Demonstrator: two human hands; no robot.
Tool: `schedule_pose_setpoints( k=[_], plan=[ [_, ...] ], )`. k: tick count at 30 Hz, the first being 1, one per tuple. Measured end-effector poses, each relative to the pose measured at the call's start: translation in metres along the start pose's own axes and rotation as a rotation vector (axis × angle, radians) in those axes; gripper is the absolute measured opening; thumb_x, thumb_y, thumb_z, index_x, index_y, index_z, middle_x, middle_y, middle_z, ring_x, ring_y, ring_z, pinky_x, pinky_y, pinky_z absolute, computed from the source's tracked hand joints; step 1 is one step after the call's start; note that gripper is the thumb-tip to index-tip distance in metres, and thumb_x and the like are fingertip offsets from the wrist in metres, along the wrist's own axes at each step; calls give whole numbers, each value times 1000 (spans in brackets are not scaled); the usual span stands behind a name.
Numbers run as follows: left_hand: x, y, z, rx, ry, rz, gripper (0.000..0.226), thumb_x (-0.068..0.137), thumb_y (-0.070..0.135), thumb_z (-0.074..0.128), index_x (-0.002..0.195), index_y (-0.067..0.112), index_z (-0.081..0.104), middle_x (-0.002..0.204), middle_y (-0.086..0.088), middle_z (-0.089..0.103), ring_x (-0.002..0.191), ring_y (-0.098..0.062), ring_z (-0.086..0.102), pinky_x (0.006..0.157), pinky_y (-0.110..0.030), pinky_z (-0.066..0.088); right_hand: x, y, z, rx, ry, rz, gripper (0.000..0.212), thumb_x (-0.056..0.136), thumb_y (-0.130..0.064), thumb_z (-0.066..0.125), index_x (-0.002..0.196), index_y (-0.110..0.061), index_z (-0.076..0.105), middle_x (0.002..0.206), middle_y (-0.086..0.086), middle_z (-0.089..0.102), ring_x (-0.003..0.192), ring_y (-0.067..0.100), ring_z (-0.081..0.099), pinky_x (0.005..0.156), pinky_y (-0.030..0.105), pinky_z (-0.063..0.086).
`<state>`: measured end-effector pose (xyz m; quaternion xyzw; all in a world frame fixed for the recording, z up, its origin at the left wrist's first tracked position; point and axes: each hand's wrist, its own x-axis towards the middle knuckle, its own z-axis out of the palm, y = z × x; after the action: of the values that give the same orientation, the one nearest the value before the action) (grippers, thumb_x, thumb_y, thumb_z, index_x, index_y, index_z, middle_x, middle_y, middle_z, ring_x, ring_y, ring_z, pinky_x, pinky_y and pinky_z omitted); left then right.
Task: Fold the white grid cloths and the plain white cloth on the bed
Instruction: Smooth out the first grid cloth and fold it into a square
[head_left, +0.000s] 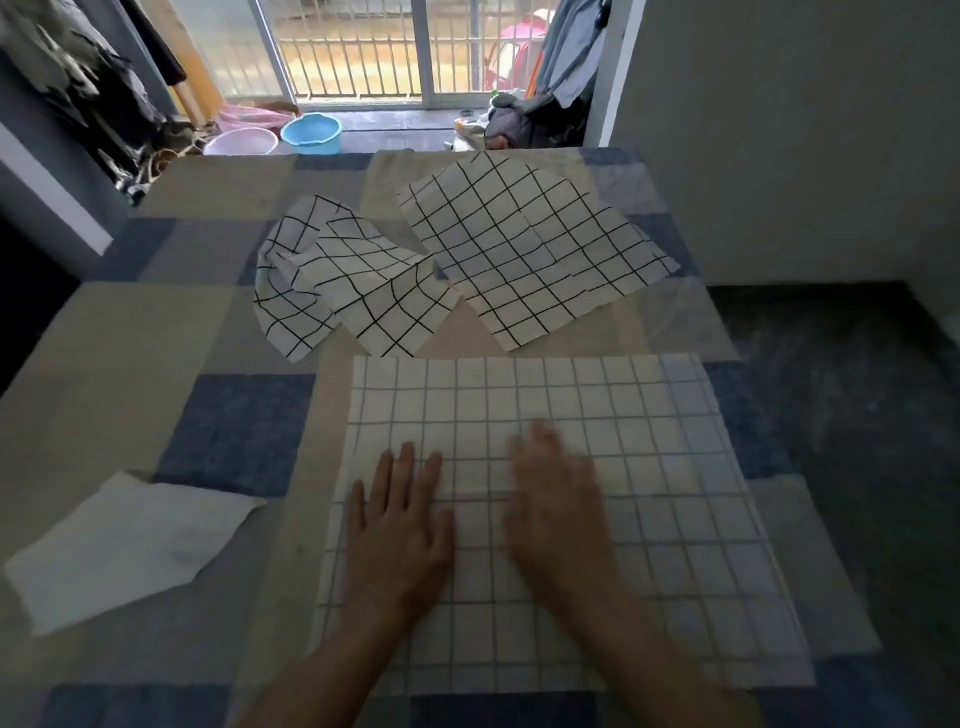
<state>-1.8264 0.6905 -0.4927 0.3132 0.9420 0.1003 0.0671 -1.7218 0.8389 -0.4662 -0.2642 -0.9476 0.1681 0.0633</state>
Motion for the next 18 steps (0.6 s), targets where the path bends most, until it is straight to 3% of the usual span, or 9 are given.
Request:
schedule_pose_setpoints(
  k=[4, 9, 13, 18],
  plan=[
    [1, 0, 4, -6, 13, 5, 64, 91, 49, 12, 153, 39, 6, 163, 8, -3, 148, -11, -12, 120, -44, -4, -14, -14, 35, -99, -69, -61, 59, 97, -44, 31, 151, -22, 21, 159, -1, 17, 147, 18, 13, 113, 45, 8],
    [-1, 0, -2, -26, 14, 25, 66, 89, 52, 5, 153, 39, 0, 162, 8, -8, 147, -12, -16, 120, -44, -6, -50, 89, -5, -182, -23, 144, 61, 97, -51, 15, 154, -30, 6, 161, -5, 2, 148, 12, -3, 118, 41, 1],
    [0, -1, 0, -33, 31, 2, 65, 90, 50, 13, 153, 38, 10, 162, 7, 2, 149, -13, -6, 119, -44, -2, -62, 136, -29, -184, -31, 339, 65, 92, -56, 11, 152, -33, 13, 161, -4, 12, 147, 15, 9, 118, 44, 12],
    [1, -2, 2, -40, 25, -3, 63, 91, 47, 19, 153, 40, 10, 162, 9, 3, 149, -11, -7, 119, -43, -2, -60, 133, -25, -198, -53, 395, 69, 87, -58, 12, 151, -33, 22, 160, -2, 18, 146, 17, 18, 115, 48, 18]
  ],
)
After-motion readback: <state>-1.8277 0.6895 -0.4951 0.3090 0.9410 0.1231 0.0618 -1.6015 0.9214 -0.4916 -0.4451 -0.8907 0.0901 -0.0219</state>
